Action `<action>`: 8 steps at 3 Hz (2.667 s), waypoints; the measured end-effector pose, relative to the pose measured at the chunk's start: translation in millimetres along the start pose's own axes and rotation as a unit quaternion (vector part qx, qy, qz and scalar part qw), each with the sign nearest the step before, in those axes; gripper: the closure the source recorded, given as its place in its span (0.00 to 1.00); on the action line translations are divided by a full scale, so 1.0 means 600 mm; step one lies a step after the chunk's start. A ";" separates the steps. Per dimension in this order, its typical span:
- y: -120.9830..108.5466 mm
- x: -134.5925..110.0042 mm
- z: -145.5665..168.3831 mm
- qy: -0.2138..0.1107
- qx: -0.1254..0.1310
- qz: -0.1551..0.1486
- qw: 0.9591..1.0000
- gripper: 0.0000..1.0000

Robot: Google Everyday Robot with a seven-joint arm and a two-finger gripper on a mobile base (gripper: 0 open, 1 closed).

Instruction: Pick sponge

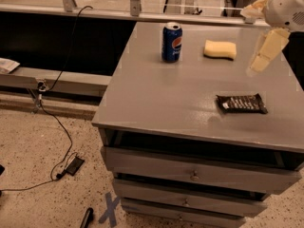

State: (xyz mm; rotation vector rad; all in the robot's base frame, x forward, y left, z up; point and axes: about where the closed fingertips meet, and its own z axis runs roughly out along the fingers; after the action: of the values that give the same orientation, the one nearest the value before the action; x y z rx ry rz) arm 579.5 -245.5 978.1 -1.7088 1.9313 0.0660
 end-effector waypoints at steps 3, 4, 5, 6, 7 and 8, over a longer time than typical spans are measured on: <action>-0.222 -0.040 0.025 -0.076 0.137 0.077 0.985 0.00; -0.253 -0.010 0.071 -0.051 0.145 0.163 0.975 0.00; -0.259 0.029 0.144 -0.061 0.111 0.239 0.963 0.00; -0.259 0.029 0.145 -0.060 0.111 0.239 0.963 0.00; -0.259 0.032 0.163 -0.051 0.109 0.241 0.963 0.00; -0.272 0.062 0.190 -0.052 0.128 0.251 0.958 0.00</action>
Offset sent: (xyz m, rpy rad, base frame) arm 0.1494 -0.0005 0.0684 0.2649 -0.2817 -0.1422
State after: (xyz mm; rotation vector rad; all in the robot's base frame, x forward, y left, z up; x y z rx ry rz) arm 771.5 -265.4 917.4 -1.0022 2.1411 0.0862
